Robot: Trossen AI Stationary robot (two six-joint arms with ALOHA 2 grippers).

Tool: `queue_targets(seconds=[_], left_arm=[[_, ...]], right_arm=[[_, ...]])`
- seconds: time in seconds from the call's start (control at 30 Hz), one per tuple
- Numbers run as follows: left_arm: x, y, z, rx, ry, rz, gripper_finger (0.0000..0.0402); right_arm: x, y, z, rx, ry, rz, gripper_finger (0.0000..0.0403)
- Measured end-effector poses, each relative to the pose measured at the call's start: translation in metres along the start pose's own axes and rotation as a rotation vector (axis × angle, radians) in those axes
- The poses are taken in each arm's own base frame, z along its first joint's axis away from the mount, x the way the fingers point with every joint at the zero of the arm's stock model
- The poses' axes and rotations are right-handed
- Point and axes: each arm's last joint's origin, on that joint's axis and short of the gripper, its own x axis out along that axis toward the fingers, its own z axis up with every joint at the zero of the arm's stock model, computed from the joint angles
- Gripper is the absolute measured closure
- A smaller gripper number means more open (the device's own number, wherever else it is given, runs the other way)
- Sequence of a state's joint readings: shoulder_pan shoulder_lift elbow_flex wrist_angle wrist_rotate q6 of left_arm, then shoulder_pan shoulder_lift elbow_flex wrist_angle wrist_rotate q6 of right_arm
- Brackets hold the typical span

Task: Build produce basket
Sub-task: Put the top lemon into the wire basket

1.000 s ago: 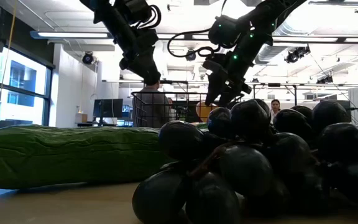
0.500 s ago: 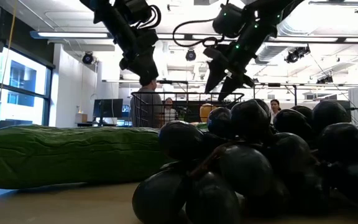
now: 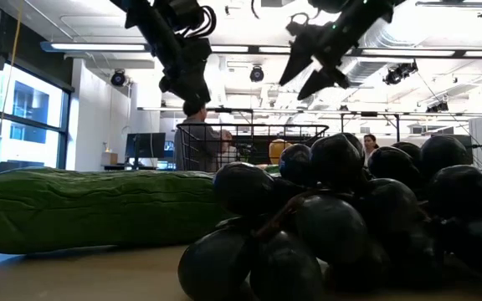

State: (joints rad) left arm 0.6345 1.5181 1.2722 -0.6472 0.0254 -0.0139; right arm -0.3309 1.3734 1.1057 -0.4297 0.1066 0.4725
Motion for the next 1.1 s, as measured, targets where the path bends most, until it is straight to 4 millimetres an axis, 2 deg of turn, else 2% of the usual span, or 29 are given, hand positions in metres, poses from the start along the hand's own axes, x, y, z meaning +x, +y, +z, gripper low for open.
queue_targets(seconds=[0.2, 0.4, 1.1], left_arm=[[-0.011, -0.008, 0.003, -0.009, 0.053, -0.010, 0.0163], [-0.014, -0.027, -0.006, -0.039, 0.154, -0.036, 0.0163], [-0.030, -0.118, -0.038, -0.116, 0.320, -0.126, 0.0163]], right_arm=[[-0.022, 0.005, -0.002, -0.017, -0.006, 0.028, 0.0124], [-0.039, 0.012, -0.017, -0.060, 0.083, 0.034, 0.0124], [-0.073, 0.049, -0.082, -0.169, 0.457, 0.078, 0.0124]])
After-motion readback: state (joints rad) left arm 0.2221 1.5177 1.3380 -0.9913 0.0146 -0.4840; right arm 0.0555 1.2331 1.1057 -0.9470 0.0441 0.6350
